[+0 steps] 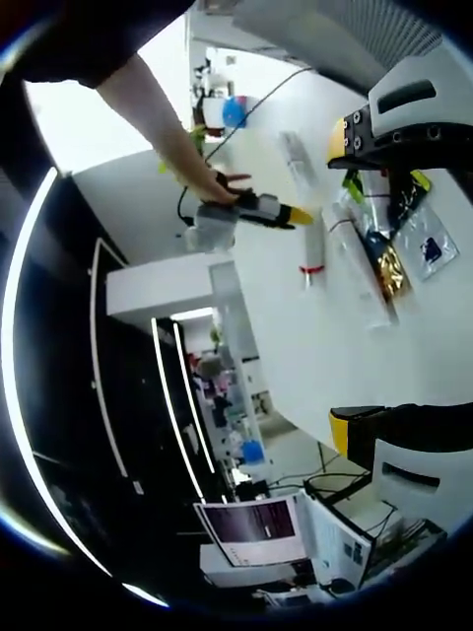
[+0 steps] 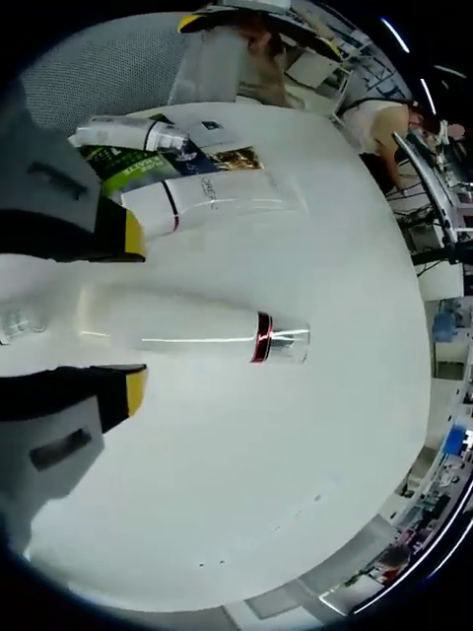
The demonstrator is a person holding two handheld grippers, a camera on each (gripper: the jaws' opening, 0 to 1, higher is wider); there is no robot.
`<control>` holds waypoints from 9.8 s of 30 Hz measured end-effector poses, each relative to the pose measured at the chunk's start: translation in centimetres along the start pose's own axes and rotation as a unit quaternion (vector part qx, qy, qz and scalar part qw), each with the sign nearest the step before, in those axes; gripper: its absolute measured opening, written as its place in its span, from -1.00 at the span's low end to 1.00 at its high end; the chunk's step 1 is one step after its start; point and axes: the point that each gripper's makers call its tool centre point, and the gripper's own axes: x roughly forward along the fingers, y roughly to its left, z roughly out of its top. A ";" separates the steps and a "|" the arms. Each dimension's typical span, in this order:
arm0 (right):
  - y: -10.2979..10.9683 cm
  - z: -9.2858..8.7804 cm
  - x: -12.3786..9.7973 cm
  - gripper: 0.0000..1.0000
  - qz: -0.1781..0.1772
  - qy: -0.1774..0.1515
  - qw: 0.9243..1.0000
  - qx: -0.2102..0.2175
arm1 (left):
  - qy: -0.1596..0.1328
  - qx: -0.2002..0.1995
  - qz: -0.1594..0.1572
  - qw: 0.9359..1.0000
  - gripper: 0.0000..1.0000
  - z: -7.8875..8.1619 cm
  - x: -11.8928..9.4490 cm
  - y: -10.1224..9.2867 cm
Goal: Arrange the skincare products in the storage area until every visible bottle or jar stands upright without overlapping.
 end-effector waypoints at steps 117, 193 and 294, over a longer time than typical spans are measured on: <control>11.2 -2.9 -14.0 -0.46 0.267 -0.454 0.738 0.423 | 0.096 -0.378 -0.371 0.843 0.56 5.8 13.0 -13.5; 9.1 -8.4 -8.8 -0.33 0.004 -0.366 0.930 0.020 | 0.041 -0.117 -0.363 0.924 -0.42 5.4 13.6 -22.2; 10.8 -10.7 -16.8 0.99 -0.063 -0.386 0.919 0.035 | 0.116 -0.013 -0.271 0.956 0.94 0.9 6.8 -15.6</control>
